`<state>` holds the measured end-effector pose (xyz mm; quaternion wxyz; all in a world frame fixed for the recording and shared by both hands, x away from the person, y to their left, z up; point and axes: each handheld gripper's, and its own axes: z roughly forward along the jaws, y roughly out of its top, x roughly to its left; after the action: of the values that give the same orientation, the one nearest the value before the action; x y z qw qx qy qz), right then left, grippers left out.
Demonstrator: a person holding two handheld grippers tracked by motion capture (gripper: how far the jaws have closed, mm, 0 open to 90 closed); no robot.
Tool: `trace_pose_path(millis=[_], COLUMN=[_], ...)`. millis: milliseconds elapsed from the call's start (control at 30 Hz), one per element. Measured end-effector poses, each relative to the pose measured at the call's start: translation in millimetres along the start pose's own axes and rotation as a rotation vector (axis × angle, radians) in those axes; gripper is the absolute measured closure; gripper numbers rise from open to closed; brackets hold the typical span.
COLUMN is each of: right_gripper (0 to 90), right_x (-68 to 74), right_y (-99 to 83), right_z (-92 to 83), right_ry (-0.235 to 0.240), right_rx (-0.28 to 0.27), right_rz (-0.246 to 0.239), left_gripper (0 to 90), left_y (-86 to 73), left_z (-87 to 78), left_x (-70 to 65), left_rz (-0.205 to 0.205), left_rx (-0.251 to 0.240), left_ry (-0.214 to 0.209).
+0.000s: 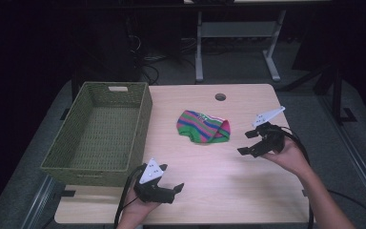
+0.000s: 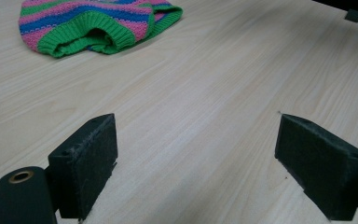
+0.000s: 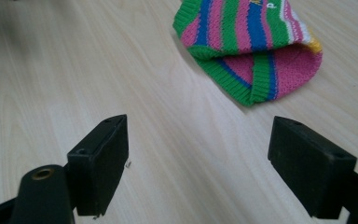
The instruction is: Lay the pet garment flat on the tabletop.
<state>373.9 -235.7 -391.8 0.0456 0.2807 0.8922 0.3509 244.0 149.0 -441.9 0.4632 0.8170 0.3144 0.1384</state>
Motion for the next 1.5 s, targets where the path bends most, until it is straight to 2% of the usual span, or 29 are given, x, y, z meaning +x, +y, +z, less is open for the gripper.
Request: trace_pose_path(millis=[167,433,600,833,867,967,1200,1433,1500], right_gripper=[20.0,20.7,20.9,20.8,21.0,21.0,21.2,21.2,21.2], right_x=[-5.0,-10.3,-14.6,-19.4,-19.3,-20.3,-24.7,-23.9,-23.1], right_y=[7.3,25.1,38.2,55.4,61.1,69.0,78.7,89.8,90.8], right_z=[5.9,22.0,28.8,33.8,37.2,43.4,56.7,72.1,76.8], right_ry=[0.000,0.017,0.014,0.039,0.032,0.033,0.031,0.036,0.030], right_rx=[0.001,0.041,0.056,0.050,0.058,0.073,0.087,0.098,0.105], right_rz=[0.005,0.012,-0.005,0.014,-0.006,-0.019,-0.022,-0.020,-0.029], left_gripper=[12.6,12.6,12.6,12.6,12.6,12.6,12.6,12.6,12.6], left_y=[-0.7,-0.6,-0.5,-0.6,-0.4,0.0,1.3,0.9,1.1], left_z=[-0.1,-1.9,-1.8,-2.8,-2.7,-2.5,-2.6,-2.1,-3.0], left_x=[1.6,3.3,5.2,6.0,5.5,4.7,3.6,5.8,5.9], left_rz=[0.005,-0.002,-0.012,-0.005,-0.002,0.004,0.002,0.010,-0.004], left_rx=[0.005,-0.002,-0.006,-0.003,-0.005,-0.005,-0.014,-0.011,-0.016], left_ry=[0.002,0.000,-0.003,-0.002,-0.002,0.000,-0.007,0.004,-0.005])
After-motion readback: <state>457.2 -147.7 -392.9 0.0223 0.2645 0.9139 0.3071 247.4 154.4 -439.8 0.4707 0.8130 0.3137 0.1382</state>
